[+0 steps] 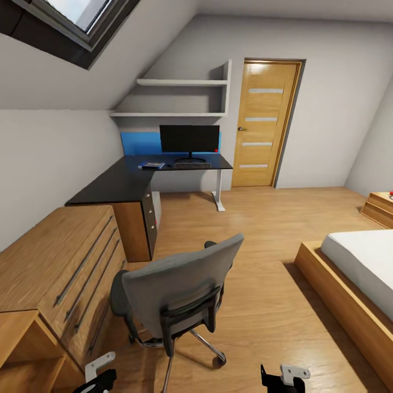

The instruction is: In the bedroom, organize the workspace by keeping the computer under the desk, ensuring the monitor is on the desk, placing the keyboard on the desk next to the monitor, placing the mouse on the desk next to the keyboard, moving the folder from the swivel chair onto the desk next to the mouse, stacking the notebook on top of the folder with the pen on top of the notebook, and positioning the swivel chair next to the desk.

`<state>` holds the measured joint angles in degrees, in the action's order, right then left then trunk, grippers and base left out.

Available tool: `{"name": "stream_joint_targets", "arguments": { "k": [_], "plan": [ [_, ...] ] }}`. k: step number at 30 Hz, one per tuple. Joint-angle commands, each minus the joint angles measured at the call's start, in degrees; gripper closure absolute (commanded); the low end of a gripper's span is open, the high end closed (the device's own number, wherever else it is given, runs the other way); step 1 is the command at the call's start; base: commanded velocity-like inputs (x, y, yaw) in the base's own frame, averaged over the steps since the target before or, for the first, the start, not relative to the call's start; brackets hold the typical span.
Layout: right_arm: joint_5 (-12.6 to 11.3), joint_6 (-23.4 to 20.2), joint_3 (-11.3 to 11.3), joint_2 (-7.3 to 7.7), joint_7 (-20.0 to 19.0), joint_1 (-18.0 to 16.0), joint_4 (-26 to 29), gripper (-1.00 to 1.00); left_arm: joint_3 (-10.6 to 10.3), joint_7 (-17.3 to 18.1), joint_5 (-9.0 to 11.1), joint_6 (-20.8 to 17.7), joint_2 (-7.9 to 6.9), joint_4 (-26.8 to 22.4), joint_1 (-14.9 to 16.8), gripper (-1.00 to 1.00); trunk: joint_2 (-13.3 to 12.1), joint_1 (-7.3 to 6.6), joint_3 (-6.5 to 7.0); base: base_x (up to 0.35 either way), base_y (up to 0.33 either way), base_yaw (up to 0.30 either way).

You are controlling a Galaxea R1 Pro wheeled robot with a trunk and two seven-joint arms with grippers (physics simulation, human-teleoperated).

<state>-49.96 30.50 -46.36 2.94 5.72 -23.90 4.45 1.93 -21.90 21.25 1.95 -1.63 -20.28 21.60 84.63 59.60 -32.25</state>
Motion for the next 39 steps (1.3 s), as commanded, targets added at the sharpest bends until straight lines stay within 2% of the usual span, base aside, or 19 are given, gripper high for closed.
{"name": "stream_joint_targets", "arguments": {
  "k": [1,39],
  "plan": [
    [0.0,0.0,-0.5,0.04,0.5,0.0,0.1,-1.0,0.2,0.0,0.5,0.2,0.0,0.0,0.0,-1.0,0.4,0.22,-0.24,0.0,0.0,0.0],
    [0.1,0.0,-0.5,0.05,0.5,0.0,0.0,-1.0,0.6,0.1,0.5,0.3,0.21,0.0,0.0,-1.0,15.7,8.57,-7.06,-0.065,0.0,0.0]
  ]
}}
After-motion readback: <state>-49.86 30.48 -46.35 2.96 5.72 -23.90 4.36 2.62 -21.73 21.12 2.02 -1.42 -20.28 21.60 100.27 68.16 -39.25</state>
